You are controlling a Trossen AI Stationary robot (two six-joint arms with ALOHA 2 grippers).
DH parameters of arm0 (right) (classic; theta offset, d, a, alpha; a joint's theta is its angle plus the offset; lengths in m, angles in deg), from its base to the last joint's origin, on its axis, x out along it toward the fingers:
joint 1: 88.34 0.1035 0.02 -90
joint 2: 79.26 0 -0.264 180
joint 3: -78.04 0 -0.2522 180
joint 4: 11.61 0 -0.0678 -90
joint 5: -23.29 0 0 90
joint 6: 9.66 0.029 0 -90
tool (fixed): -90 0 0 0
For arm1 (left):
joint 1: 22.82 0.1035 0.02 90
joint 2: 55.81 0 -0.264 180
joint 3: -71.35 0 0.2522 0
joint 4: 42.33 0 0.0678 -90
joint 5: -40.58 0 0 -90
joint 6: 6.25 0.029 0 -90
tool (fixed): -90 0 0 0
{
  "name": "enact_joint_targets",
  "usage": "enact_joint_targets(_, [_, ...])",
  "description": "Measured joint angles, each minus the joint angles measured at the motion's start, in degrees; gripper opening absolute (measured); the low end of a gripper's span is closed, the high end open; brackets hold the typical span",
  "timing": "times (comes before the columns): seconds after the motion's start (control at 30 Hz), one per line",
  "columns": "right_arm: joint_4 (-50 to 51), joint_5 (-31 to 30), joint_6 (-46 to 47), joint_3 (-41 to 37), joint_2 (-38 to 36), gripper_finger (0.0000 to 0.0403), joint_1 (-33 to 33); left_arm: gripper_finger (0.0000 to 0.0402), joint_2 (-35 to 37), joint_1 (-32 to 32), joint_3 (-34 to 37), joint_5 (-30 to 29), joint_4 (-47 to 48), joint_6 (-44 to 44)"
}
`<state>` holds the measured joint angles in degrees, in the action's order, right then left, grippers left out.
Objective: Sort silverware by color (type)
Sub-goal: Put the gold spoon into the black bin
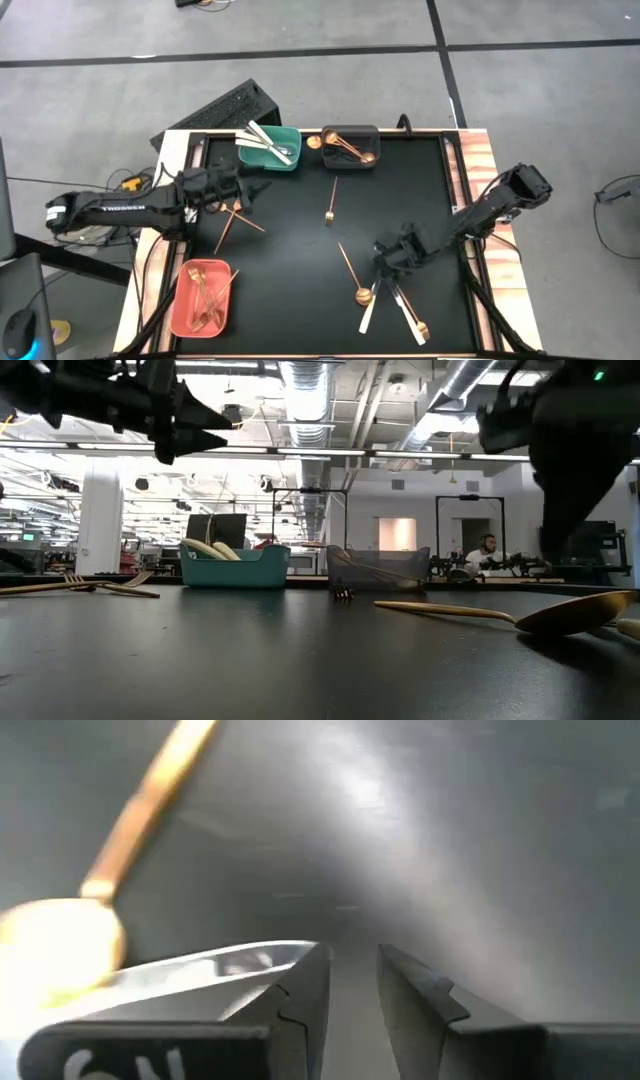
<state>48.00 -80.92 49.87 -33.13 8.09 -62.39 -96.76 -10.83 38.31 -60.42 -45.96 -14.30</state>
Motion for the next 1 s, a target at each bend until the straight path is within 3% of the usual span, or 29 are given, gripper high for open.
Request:
enact_joint_targets(0.23, [-17.94, -7.28, 3.78, 0.01, 5.08, 0.0114, 2.96, 0.0236, -1.56, -8.69, 2.71, -0.16, -2.36, 3.12])
enact_joint_targets(0.43, [-28.10, -8.57, 2.04, 0.84, 11.57, 0.0114, 3.30, 0.0236, -4.63, -15.73, 2.72, -3.06, -2.46, 6.90])
enact_joint_targets(0.67, [-22.27, -8.52, 1.94, 7.23, 18.62, 0.0113, 4.28, 0.0235, -6.66, -17.84, 2.64, -12.14, -3.26, 7.65])
enact_joint_targets(1.0, [-11.61, -6.62, 3.72, 14.86, 24.20, 0.0113, 4.38, 0.0235, -6.93, -17.88, 2.70, -12.69, -3.14, 6.12])
